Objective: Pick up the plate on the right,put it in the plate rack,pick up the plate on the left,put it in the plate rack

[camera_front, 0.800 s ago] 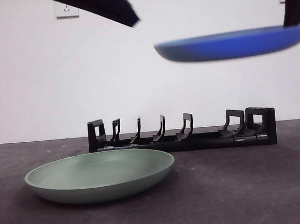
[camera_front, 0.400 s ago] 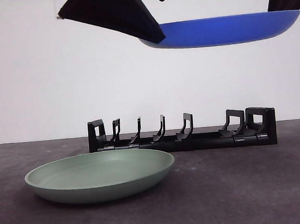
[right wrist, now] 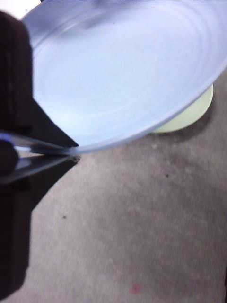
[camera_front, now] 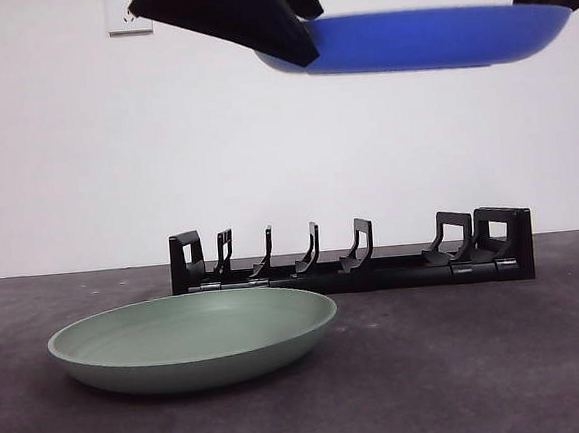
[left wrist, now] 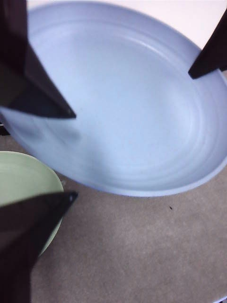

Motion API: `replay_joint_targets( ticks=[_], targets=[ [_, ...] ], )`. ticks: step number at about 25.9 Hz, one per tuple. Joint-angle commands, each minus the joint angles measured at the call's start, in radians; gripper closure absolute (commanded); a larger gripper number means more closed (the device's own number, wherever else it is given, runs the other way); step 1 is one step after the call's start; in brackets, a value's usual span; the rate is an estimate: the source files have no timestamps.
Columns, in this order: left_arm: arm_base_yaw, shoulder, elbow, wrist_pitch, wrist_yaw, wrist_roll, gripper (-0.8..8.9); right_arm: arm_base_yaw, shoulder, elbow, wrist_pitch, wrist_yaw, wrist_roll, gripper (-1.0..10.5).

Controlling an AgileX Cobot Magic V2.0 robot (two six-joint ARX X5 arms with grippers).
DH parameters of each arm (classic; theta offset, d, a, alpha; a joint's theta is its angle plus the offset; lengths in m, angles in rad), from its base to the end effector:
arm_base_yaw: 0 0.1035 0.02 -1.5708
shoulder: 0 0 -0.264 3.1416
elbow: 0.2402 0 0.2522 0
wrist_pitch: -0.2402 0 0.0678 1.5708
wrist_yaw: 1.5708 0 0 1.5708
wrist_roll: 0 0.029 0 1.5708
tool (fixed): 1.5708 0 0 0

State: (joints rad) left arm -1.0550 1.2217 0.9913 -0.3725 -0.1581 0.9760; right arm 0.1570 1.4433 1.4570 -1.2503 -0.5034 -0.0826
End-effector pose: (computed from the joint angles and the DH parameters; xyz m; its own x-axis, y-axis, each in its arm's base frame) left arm 0.1329 -0.2251 0.2994 0.5382 -0.6300 -0.5600 0.6772 -0.0724 0.7323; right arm 0.2557 0.0546 0.3407 0.2084 0.5214 -0.8275 -0.3692 0.8254 0.4271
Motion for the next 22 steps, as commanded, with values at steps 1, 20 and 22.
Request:
replay_joint_targets(
  ticks=[1,20,22],
  targets=[
    [-0.003,0.007,0.0,-0.002,0.0,0.005,6.75,0.001,-0.001,0.007,0.009,-0.024,0.003,9.6],
    [-0.005,0.007,0.0,-0.08,0.027,-0.032,8.22,0.001,-0.001,0.007,0.035,-0.025,0.003,9.4],
    [-0.005,0.007,0.0,-0.084,0.027,-0.038,8.22,0.001,-0.001,0.007,0.041,-0.026,0.003,9.3]
  ],
)
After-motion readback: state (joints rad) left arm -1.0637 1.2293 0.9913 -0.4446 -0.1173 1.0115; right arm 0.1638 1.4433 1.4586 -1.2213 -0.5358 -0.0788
